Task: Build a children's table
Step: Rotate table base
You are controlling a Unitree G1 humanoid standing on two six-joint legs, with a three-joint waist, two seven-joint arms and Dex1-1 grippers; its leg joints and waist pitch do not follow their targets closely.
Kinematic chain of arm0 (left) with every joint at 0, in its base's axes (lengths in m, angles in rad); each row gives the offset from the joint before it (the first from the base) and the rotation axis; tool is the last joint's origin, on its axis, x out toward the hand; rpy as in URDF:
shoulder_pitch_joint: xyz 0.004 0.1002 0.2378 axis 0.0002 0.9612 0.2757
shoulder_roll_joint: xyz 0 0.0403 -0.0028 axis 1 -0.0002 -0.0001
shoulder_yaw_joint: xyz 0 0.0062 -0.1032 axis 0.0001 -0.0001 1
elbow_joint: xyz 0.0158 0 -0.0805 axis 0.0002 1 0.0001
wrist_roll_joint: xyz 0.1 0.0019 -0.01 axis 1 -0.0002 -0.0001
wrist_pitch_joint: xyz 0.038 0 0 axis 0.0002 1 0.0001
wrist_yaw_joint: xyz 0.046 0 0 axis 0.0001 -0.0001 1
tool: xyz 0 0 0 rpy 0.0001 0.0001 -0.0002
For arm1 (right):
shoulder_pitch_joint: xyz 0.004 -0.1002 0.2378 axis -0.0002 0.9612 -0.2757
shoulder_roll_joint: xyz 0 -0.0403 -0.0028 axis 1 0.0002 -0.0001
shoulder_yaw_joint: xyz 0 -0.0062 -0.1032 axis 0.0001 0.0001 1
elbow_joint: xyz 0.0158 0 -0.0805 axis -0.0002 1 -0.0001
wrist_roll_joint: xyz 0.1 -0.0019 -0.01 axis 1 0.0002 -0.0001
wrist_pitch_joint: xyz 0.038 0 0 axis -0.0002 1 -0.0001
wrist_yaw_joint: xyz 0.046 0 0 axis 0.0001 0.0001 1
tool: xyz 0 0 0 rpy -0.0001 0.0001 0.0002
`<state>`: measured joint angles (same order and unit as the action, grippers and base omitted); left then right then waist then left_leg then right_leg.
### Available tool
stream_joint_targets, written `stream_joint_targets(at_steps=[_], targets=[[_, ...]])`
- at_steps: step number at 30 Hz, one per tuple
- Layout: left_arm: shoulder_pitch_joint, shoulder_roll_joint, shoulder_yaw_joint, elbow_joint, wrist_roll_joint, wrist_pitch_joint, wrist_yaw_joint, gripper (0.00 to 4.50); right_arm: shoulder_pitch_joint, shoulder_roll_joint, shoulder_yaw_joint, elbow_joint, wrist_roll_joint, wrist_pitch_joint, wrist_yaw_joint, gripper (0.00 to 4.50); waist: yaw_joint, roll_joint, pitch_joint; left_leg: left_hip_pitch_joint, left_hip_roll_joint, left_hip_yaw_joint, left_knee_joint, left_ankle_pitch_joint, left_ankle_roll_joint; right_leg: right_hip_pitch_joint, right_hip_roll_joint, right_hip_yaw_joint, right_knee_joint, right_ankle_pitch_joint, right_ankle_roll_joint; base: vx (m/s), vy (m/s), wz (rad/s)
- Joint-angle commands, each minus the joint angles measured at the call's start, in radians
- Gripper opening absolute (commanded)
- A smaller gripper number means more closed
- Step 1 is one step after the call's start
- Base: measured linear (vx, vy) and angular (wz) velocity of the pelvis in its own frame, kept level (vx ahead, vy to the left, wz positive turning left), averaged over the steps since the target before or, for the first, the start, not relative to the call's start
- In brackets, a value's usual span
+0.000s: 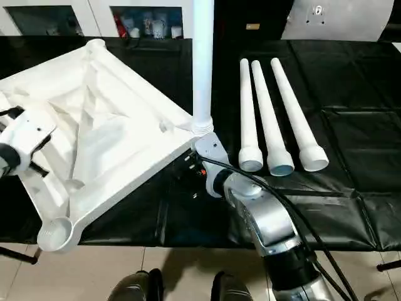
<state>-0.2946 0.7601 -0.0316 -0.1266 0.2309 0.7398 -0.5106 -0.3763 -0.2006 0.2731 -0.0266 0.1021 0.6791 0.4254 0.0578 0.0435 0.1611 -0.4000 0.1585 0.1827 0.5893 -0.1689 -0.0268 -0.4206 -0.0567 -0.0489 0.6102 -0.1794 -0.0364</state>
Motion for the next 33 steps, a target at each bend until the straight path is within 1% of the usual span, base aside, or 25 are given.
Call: stream_joint_targets(at_steps=[1, 2, 3, 4, 6, 7, 9, 10, 11, 14, 15, 17, 19, 20, 21, 23, 24, 25, 26, 27, 29, 30, 31, 32, 33], targets=[[0.012, 0.029, -0.041, -0.003, 0.039, 0.018, -0.019, 0.03, -0.023, 0.017, -0.001, 0.042, -0.015, -0.031, -0.015, 4.5, -0.002, 0.028, -0.08, 0.031, 0.064, -0.039, -0.074, -0.222, -0.021, 0.046, -0.086, 0.056, -0.066, -0.153, -0.213, 0.0, 0.0, 0.0], [0.013, 0.038, -0.051, 0.001, 0.052, 0.017, -0.02, 0.03, -0.028, 0.021, -0.004, 0.051, -0.017, -0.034, -0.02, 4.5, -0.002, 0.031, -0.08, 0.032, 0.065, -0.039, -0.074, -0.238, -0.023, 0.044, -0.087, 0.056, -0.067, -0.167, -0.214, 0.0, 0.0, 0.0], [0.013, 0.038, -0.051, 0.001, 0.052, 0.017, -0.02, 0.03, -0.028, 0.021, -0.004, 0.051, -0.017, -0.034, -0.02, 4.5, -0.002, 0.029, -0.079, 0.033, 0.065, -0.039, -0.076, -0.247, -0.025, 0.046, -0.086, 0.056, -0.068, -0.181, -0.209, 0.0, 0.0, 0.0], [0.021, 0.059, -0.067, 0.007, 0.075, 0.025, -0.023, 0.03, -0.05, 0.034, -0.006, 0.083, -0.018, -0.043, -0.027, 4.5, -0.002, 0.031, -0.079, 0.033, 0.065, -0.04, -0.075, -0.244, -0.025, 0.045, -0.087, 0.057, -0.067, -0.179, -0.208, 0.0, 0.0, 0.0], [0.024, 0.069, -0.074, 0.009, 0.079, 0.031, -0.03, 0.03, -0.058, 0.039, -0.005, 0.097, -0.019, -0.048, -0.028, 4.5, -0.003, 0.033, -0.078, 0.033, 0.064, -0.04, -0.075, -0.242, -0.026, 0.044, -0.087, 0.056, -0.066, -0.178, -0.211, 0.0, 0.0, 0.0], [0.027, 0.077, -0.08, 0.008, 0.086, 0.035, -0.032, 0.03, -0.064, 0.044, -0.003, 0.11, -0.021, -0.054, -0.029, 4.5, -0.003, 0.032, -0.079, 0.033, 0.064, -0.04, -0.075, -0.237, -0.027, 0.046, -0.086, 0.056, -0.066, -0.171, -0.21, 0.0, 0.0, 0.0], [0.029, 0.089, -0.087, 0.005, 0.077, 0.05, -0.045, 0.03, -0.079, 0.054, 0.002, 0.141, -0.028, -0.073, -0.03, 4.5, -0.003, 0.033, -0.079, 0.032, 0.064, -0.039, -0.074, -0.225, -0.026, 0.046, -0.088, 0.057, -0.064, -0.151, -0.219, 0.0, 0.0, 0.0], [0.032, 0.087, -0.086, -0.005, 0.056, 0.064, -0.065, 0.03, -0.086, 0.062, 0.003, 0.157, -0.028, -0.084, -0.028, 4.5, -0.003, 0.031, -0.08, 0.032, 0.064, -0.039, -0.074, -0.221, -0.027, 0.047, -0.088, 0.056, -0.063, -0.146, -0.221, 0.0, 0.0, 0.0], [0.039, 0.081, -0.082, -0.024, 0.024, 0.086, -0.094, 0.03, -0.092, 0.069, 0.004, 0.169, -0.026, -0.091, -0.028, 4.5, -0.003, 0.033, -0.081, 0.032, 0.065, -0.039, -0.073, -0.213, -0.027, 0.047, -0.089, 0.056, -0.062, -0.133, -0.229, 0.0, 0.0, 0.0], [0.045, 0.052, -0.065, -0.057, -0.042, 0.128, -0.144, 0.03, -0.104, 0.079, 0.006, 0.198, -0.035, -0.106, -0.029, 4.5, -0.003, 0.034, -0.08, 0.034, 0.066, -0.037, -0.074, -0.22, -0.031, 0.046, -0.088, 0.056, -0.061, -0.128, -0.236, 0.0, 0.0, 0.0], [0.048, 0.062, -0.081, -0.068, -0.049, 0.131, -0.168, 0.03, -0.108, 0.082, 0.007, 0.212, -0.038, -0.109, -0.029, 4.5, -0.002, 0.028, -0.079, 0.035, 0.065, -0.036, -0.074, -0.226, -0.032, 0.045, -0.088, 0.056, -0.063, -0.136, -0.238, 0.0, 0.0, 0.0], [0.047, 0.074, -0.1, -0.078, -0.056, 0.131, -0.203, 0.03, -0.113, 0.083, 0.013, 0.234, -0.045, -0.117, -0.03, 4.5, 0.001, 0.031, -0.077, 0.035, 0.066, -0.038, -0.076, -0.238, -0.03, 0.045, -0.09, 0.057, -0.065, -0.167, -0.233, 0.0, 0.0, 0.0], [0.045, 0.073, -0.103, -0.089, -0.075, 0.141, -0.229, 0.03, -0.115, 0.086, 0.014, 0.246, -0.047, -0.123, -0.027, 4.5, 0.002, 0.031, -0.077, 0.036, 0.066, -0.038, -0.077, -0.251, -0.034, 0.044, -0.091, 0.057, -0.066, -0.197, -0.225, 0.0, 0.0, 0.0], [0.044, 0.078, -0.115, -0.131, -0.126, 0.159, -0.295, 0.03, -0.121, 0.093, 0.017, 0.272, -0.052, -0.135, -0.021, 4.5, 0.001, 0.03, -0.076, 0.037, 0.066, -0.038, -0.078, -0.253, -0.036, 0.043, -0.089, 0.058, -0.067, -0.199, -0.219, 0.0, 0.0, 0.0], [0.044, 0.078, -0.115, -0.131, -0.126, 0.159, -0.295, 0.03, -0.121, 0.093, 0.017, 0.272, -0.052, -0.135, -0.021, 4.5, 0.002, 0.031, -0.075, 0.036, 0.067, -0.039, -0.079, -0.256, -0.038, 0.043, -0.091, 0.058, -0.067, -0.207, -0.219, 0.0, 0.0, 0.0], [0.046, 0.082, -0.128, -0.171, -0.171, 0.154, -0.346, 0.03, -0.126, 0.094, 0.023, 0.292, -0.059, -0.145, -0.019, 4.5, 0.001, 0.028, -0.074, 0.038, 0.066, -0.038, -0.08, -0.272, -0.04, 0.042, -0.091, 0.058, -0.069, -0.231, -0.218, 0.0, 0.0, 0.0], [0.046, 0.076, -0.132, -0.198, -0.204, 0.167, -0.371, 0.03, -0.129, 0.095, 0.022, 0.304, -0.062, -0.153, -0.02, 4.5, 0.002, 0.025, -0.074, 0.039, 0.066, -0.038, -0.081, -0.279, -0.04, 0.042, -0.092, 0.059, -0.072, -0.247, -0.214, 0.0, 0.0, 0.0], [0.045, 0.065, -0.133, -0.22, -0.237, 0.171, -0.395, 0.03, -0.133, 0.097, 0.021, 0.313, -0.064, -0.16, -0.019, 4.5, 0.003, 0.027, -0.074, 0.04, 0.067, -0.038, -0.08, -0.279, -0.043, 0.041, -0.094, 0.06, -0.07, -0.251, -0.215, 0.0, 0.0, 0.0], [0.043, 0.054, -0.133, -0.238, -0.266, 0.175, -0.415, 0.03, -0.136, 0.098, 0.019, 0.32, -0.065, -0.166, -0.019, 4.5, 0.003, 0.027, -0.073, 0.039, 0.068, -0.039, -0.081, -0.278, -0.043, 0.042, -0.095, 0.06, -0.07, -0.257, -0.216, 0.0, 0.0, 0.0], [0.043, 0.054, -0.133, -0.238, -0.266, 0.175, -0.415, 0.03, -0.136, 0.098, 0.019, 0.32, -0.065, -0.166, -0.019, 4.5, 0.002, 0.026, -0.071, 0.038, 0.067, -0.038, -0.082, -0.29, -0.045, 0.041, -0.095, 0.06, -0.072, -0.275, -0.214, 0.0, 0.0, 0.0], [0.043, 0.026, -0.136, -0.27, -0.319, 0.199, -0.454, 0.03, -0.146, 0.101, 0.014, 0.333, -0.066, -0.18, -0.02, 4.5, -0.001, 0.022, -0.073, 0.037, 0.066, -0.039, -0.083, -0.297, -0.043, 0.044, -0.095, 0.061, -0.074, -0.299, -0.206, 0.0, 0.0, 0.0], [0.044, 0.011, -0.137, -0.281, -0.342, 0.203, -0.469, 0.03, -0.15, 0.101, 0.012, 0.336, -0.066, -0.186, -0.02, 4.5, -0.005, 0.022, -0.075, 0.033, 0.068, -0.039, -0.083, -0.284, -0.044, 0.047, -0.093, 0.061, -0.07, -0.285, -0.204, 0.0, 0.0, 0.0], [0.044, -0.004, -0.14, -0.287, -0.359, 0.193, -0.481, 0.03, -0.152, 0.101, 0.01, 0.338, -0.066, -0.19, -0.019, 4.5, -0.005, 0.021, -0.076, 0.034, 0.064, -0.037, -0.08, -0.273, -0.04, 0.047, -0.093, 0.061, -0.072, -0.279, -0.203, 0.0, 0.0, 0.0], [0.042, -0.023, -0.141, -0.286, -0.373, 0.185, -0.485, 0.03, -0.154, 0.101, 0.009, 0.341, -0.067, -0.194, -0.017, 4.5, -0.007, 0.015, -0.078, 0.033, 0.063, -0.035, -0.079, -0.252, -0.032, 0.049, -0.092, 0.062, -0.073, -0.268, -0.204, 0.0, 0.0, 0.0], [0.035, -0.05, -0.14, -0.275, -0.382, 0.184, -0.48, 0.03, -0.156, 0.101, 0.008, 0.344, -0.07, -0.198, -0.015, 4.5, -0.008, 0.017, -0.08, 0.03, 0.062, -0.034, -0.076, -0.226, -0.024, 0.052, -0.093, 0.062, -0.069, -0.249, -0.208, 0.0, 0.0, 0.0]])
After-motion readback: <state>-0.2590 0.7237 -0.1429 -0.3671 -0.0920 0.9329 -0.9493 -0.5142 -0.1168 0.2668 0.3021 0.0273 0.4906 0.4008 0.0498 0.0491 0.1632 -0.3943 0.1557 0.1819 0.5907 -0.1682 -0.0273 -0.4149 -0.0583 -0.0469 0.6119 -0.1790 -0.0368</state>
